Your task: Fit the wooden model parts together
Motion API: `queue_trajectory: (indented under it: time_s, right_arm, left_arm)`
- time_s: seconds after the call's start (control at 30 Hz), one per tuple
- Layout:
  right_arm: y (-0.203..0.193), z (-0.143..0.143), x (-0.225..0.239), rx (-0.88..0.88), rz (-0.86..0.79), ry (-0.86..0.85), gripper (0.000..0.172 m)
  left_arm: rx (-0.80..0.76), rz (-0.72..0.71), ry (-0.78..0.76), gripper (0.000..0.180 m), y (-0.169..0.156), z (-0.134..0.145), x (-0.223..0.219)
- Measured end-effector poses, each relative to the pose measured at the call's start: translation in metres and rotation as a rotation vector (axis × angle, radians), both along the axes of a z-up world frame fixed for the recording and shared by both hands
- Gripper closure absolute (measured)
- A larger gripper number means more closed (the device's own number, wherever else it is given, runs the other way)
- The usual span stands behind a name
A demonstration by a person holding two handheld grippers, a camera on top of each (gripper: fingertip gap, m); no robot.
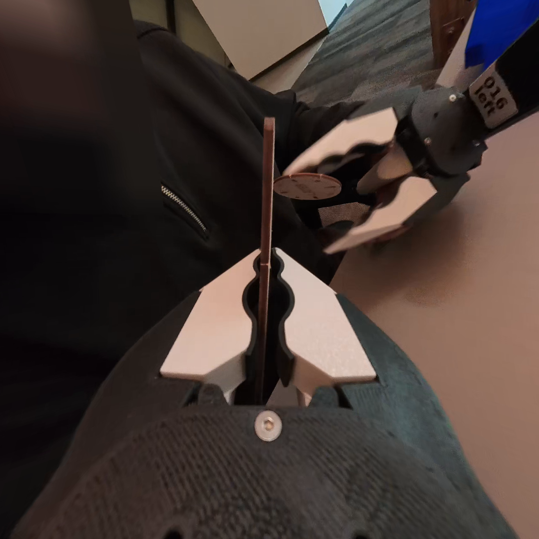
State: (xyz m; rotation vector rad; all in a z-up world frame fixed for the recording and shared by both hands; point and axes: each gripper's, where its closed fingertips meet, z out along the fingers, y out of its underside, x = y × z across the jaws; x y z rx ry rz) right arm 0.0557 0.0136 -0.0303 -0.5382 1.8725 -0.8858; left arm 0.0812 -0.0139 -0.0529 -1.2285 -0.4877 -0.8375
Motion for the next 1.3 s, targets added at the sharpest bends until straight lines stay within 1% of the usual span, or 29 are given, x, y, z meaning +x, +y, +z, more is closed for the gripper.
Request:
queue_trajectory:
  time_s: [0.03, 0.07, 0.17, 0.27, 0.33, 0.37, 0.4, 0.5, 0.57, 0.63, 0.7, 0.77, 0.83, 0.93, 1.03, 1.1, 1.13, 1.17, 1.23, 1.27, 1.3]
  right_arm:
    - [0.001, 0.002, -0.001, -0.003, -0.002, -0.007, 0.170]
    - [0.001, 0.004, -0.002, -0.007, -0.008, -0.018, 0.170]
    - [0.005, 0.007, -0.009, -0.020, -0.027, -0.046, 0.170]
    - [0.007, 0.012, -0.018, -0.042, -0.068, -0.078, 0.170]
    - [0.001, 0.015, -0.031, -0.056, -0.143, -0.102, 0.170]
    - [-0.004, 0.017, -0.041, -0.059, -0.199, -0.114, 0.170]
    - [-0.011, 0.018, -0.053, -0.058, -0.270, -0.130, 0.170]
    - [-0.038, 0.023, -0.098, -0.040, -0.531, -0.190, 0.171]
    - [-0.058, 0.033, -0.126, -0.072, -0.674, -0.276, 0.170]
    - [-0.086, 0.035, -0.158, -0.100, -0.861, -0.362, 0.171]
    - [-0.120, 0.022, -0.190, -0.092, -1.074, -0.407, 0.171]
    - [-0.156, 0.000, -0.207, -0.041, -1.194, -0.426, 0.171]
    - [-0.193, -0.023, -0.210, 0.035, -1.247, -0.461, 0.170]
    - [-0.240, -0.054, -0.198, 0.168, -1.278, -0.507, 0.170]
    - [-0.273, -0.081, -0.188, 0.268, -1.346, -0.482, 0.170]
    - [-0.289, -0.087, -0.186, 0.275, -1.385, -0.452, 0.170]
    - [-0.296, -0.087, -0.183, 0.264, -1.374, -0.425, 0.164]
    - [-0.301, -0.085, -0.179, 0.237, -1.339, -0.395, 0.151]
    - [-0.306, -0.080, -0.171, 0.192, -1.246, -0.348, 0.113]
    - [-0.306, -0.076, -0.167, 0.180, -1.190, -0.359, 0.093]
    - [-0.304, -0.071, -0.162, 0.186, -1.129, -0.405, 0.085]
  left_arm:
    - [-0.005, -0.016, 0.031, 0.166, 0.001, 0.000, 0.003]
    - [-0.002, 0.003, 0.059, 0.177, 0.000, 0.003, 0.002]
    - [0.045, 0.110, 0.081, 0.177, -0.016, 0.015, -0.010]
    - [0.023, 0.269, 0.115, 0.177, -0.038, 0.022, -0.022]
    - [-0.048, 0.466, 0.167, 0.177, -0.060, 0.027, -0.037]
    - [-0.101, 0.605, 0.209, 0.177, -0.076, 0.030, -0.046]
    - [-0.160, 0.748, 0.257, 0.178, -0.094, 0.035, -0.053]
    - [-0.352, 1.104, 0.409, 0.178, -0.144, 0.054, -0.056]
    - [-0.453, 1.287, 0.470, 0.178, -0.169, 0.065, -0.051]
    - [-0.511, 1.406, 0.495, 0.178, -0.185, 0.071, -0.045]
    - [-0.534, 1.438, 0.477, 0.178, -0.188, 0.068, -0.041]
    - [-0.531, 1.440, 0.467, 0.178, -0.185, 0.062, -0.039]
    - [-0.538, 1.442, 0.458, 0.178, -0.182, 0.054, -0.038]
    - [-0.566, 1.474, 0.482, 0.178, -0.183, 0.048, -0.031]
    - [-0.625, 1.517, 0.502, 0.178, -0.191, 0.042, -0.025]
    - [-0.656, 1.501, 0.495, 0.177, -0.192, 0.035, -0.021]
    - [-0.668, 1.503, 0.493, 0.177, -0.194, 0.033, -0.019]
    - [-0.674, 1.513, 0.495, 0.177, -0.197, 0.032, -0.016]
    - [-0.665, 1.540, 0.497, 0.177, -0.202, 0.033, -0.009]
    - [-0.659, 1.547, 0.493, 0.177, -0.204, 0.032, -0.006]
    - [-0.654, 1.550, 0.487, 0.178, -0.206, 0.031, -0.004]
